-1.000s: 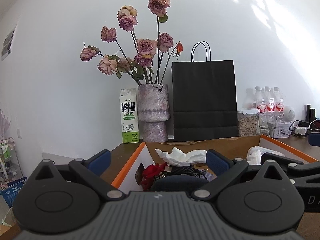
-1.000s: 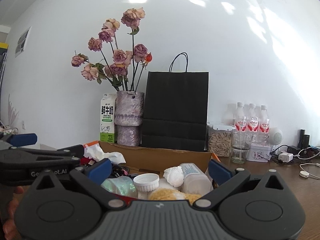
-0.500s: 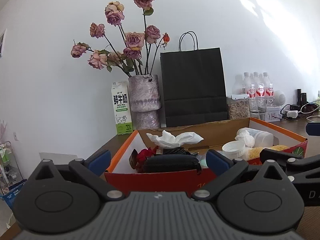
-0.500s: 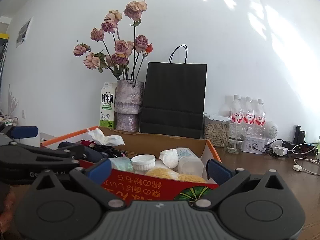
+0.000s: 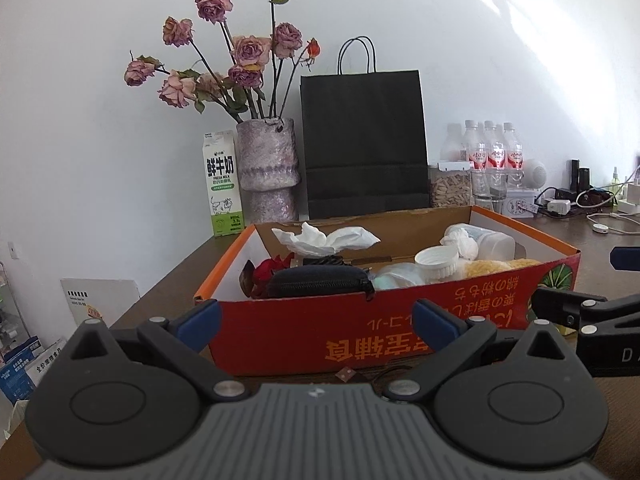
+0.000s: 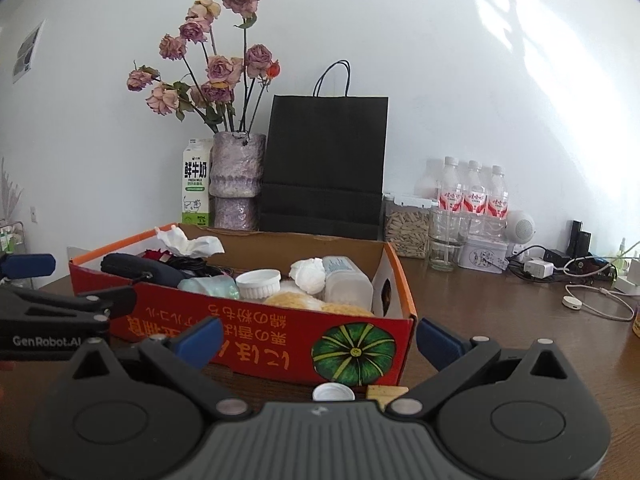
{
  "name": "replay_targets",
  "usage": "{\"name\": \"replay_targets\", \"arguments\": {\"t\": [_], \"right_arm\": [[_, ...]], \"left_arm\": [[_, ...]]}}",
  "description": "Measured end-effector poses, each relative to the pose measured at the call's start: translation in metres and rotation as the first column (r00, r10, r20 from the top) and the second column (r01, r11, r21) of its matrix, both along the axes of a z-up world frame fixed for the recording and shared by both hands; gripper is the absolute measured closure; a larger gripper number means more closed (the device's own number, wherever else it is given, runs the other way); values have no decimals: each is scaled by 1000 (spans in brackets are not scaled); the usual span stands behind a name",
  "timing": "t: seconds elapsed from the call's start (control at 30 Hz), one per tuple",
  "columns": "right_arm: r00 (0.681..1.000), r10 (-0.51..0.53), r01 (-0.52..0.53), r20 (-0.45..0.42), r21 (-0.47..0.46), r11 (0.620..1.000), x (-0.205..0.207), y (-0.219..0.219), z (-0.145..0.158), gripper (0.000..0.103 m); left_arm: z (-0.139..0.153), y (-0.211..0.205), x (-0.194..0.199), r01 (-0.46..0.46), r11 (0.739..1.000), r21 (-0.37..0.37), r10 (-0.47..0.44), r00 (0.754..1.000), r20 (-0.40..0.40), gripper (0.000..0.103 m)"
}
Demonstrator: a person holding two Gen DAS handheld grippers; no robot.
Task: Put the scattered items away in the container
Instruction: 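Withdraw both grippers from the box toward the cable, yellow block and cap, then grasp the black charging cable with the left gripper while the right gripper grasps the yellow block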
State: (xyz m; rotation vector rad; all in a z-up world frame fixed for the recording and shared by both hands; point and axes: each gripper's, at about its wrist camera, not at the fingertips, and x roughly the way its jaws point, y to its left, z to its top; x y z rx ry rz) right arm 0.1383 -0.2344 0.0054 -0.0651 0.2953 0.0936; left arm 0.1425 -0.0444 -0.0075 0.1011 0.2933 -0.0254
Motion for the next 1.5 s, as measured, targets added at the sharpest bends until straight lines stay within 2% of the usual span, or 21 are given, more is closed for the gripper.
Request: {"name": "replay_targets", "arguments": {"t": [0.2, 0.37, 0.67, 0.9, 1.03, 1.27, 1.37, 1.5], "right_arm": [[995, -41, 45, -94, 36, 998, 0, -23, -6, 0], [982, -73, 82, -172, 47, 995, 6, -40, -12, 0], [960, -102, 112, -261, 25, 993, 18, -55, -20, 2], [937, -114, 124, -329, 8, 992, 40, -66, -25, 9], [926, -94, 110, -367, 23, 994, 53, -69, -29, 12], [925, -80, 98, -372, 30, 995, 64, -64, -31, 14], [926, -77, 95, -370, 30, 995, 66, -62, -30, 17], [932, -65, 81, -357, 30, 996, 66, -60, -29, 35]], "left_arm": [[-7, -5, 10, 34, 999, 10, -33, 992, -126, 0], [-10, -9, 12, 44, 999, 26, -40, 986, -162, 0], [-20, -15, 29, 69, 997, 42, -54, 953, -299, 0], [-27, -15, 44, 64, 998, -13, -64, 925, -373, 0], [-28, -14, 52, 50, 997, -61, -70, 918, -389, 0], [-28, -17, 58, 30, 997, -68, -54, 918, -393, 0], [-28, -17, 60, 26, 997, -69, -51, 918, -393, 0], [-28, -18, 60, 35, 997, -69, -59, 918, -392, 2]]}}
